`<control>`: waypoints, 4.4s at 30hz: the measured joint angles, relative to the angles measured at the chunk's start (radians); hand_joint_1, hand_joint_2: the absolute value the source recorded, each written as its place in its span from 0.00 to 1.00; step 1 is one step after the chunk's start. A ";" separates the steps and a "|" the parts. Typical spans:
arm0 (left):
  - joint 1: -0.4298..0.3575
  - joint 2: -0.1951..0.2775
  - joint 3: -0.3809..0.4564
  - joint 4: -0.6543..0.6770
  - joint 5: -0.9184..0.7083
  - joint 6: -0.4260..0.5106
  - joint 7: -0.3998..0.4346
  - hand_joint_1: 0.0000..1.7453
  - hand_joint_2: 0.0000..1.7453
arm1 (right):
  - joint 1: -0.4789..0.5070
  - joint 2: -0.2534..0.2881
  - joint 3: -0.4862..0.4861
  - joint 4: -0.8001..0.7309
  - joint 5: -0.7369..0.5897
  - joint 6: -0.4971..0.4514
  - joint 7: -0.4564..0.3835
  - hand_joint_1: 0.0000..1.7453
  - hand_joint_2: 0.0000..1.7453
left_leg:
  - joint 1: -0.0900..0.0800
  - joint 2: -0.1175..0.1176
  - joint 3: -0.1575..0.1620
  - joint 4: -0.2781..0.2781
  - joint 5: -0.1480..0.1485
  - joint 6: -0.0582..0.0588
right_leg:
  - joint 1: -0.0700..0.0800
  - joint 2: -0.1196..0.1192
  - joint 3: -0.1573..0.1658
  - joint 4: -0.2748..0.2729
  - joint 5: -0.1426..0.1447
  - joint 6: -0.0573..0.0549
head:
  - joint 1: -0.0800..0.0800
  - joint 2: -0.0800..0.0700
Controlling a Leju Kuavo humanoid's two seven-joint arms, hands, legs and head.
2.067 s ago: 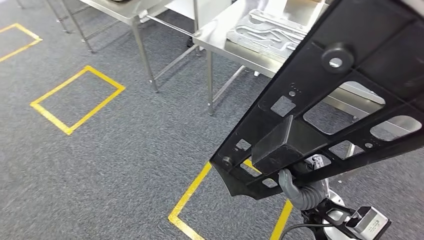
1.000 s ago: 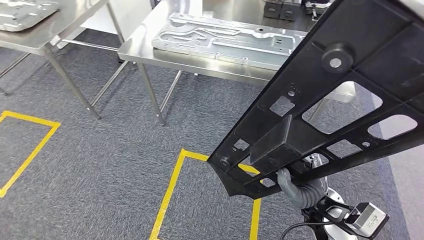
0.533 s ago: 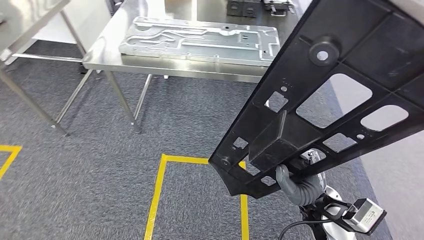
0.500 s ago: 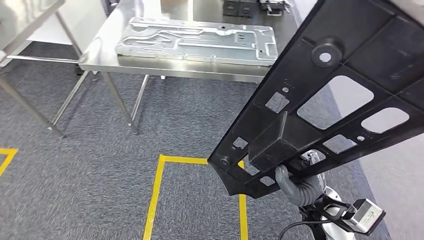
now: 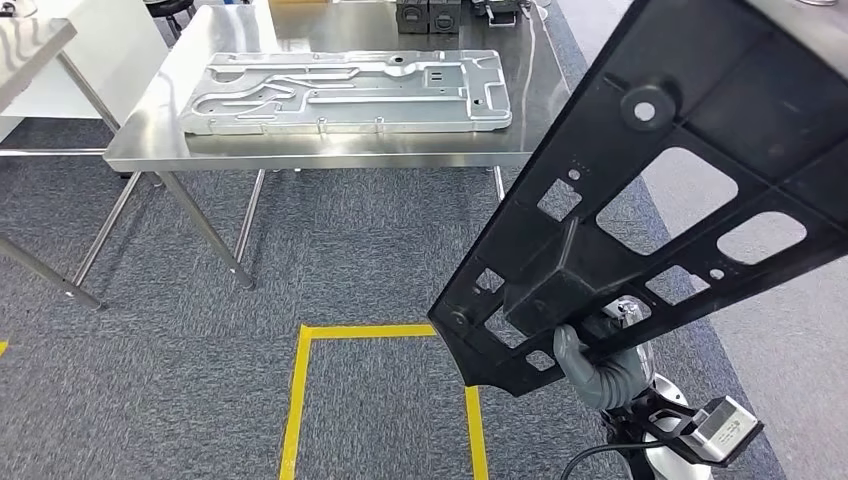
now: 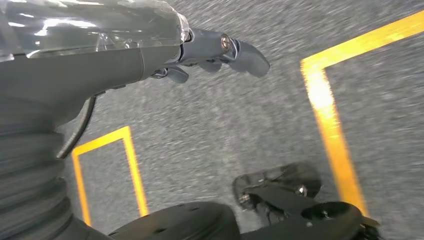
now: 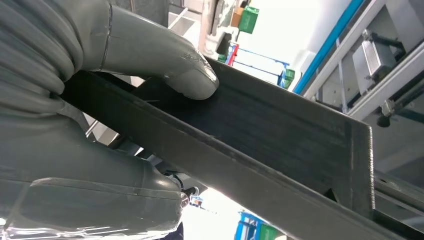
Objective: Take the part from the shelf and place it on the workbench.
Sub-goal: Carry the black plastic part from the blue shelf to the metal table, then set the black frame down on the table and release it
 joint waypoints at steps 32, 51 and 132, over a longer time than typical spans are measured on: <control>0.009 -0.005 0.002 -0.005 -0.018 -0.022 -0.012 0.00 1.00 | 0.026 0.001 0.001 -0.019 0.029 -0.041 0.002 1.00 1.00 | 0.006 -0.009 0.099 -0.032 -0.139 0.004 | -0.001 0.009 -0.017 0.031 0.010 0.002 | 0.000 0.000; 0.020 -0.058 0.018 -0.004 0.019 -0.009 0.024 0.00 1.00 | -0.089 -0.017 0.006 0.014 0.008 0.004 0.078 1.00 1.00 | -0.006 -0.026 0.209 -0.289 0.078 0.043 | -0.011 0.003 -0.143 0.099 0.105 0.056 | 0.001 0.000; 0.005 -0.041 0.006 0.000 0.003 -0.055 -0.045 0.00 0.00 | -1.386 0.097 0.682 1.622 1.042 -0.497 0.400 0.00 0.00 | 0.009 -0.032 0.033 -0.243 0.195 0.021 | -0.004 0.005 -0.093 0.046 0.046 0.047 | 0.000 0.000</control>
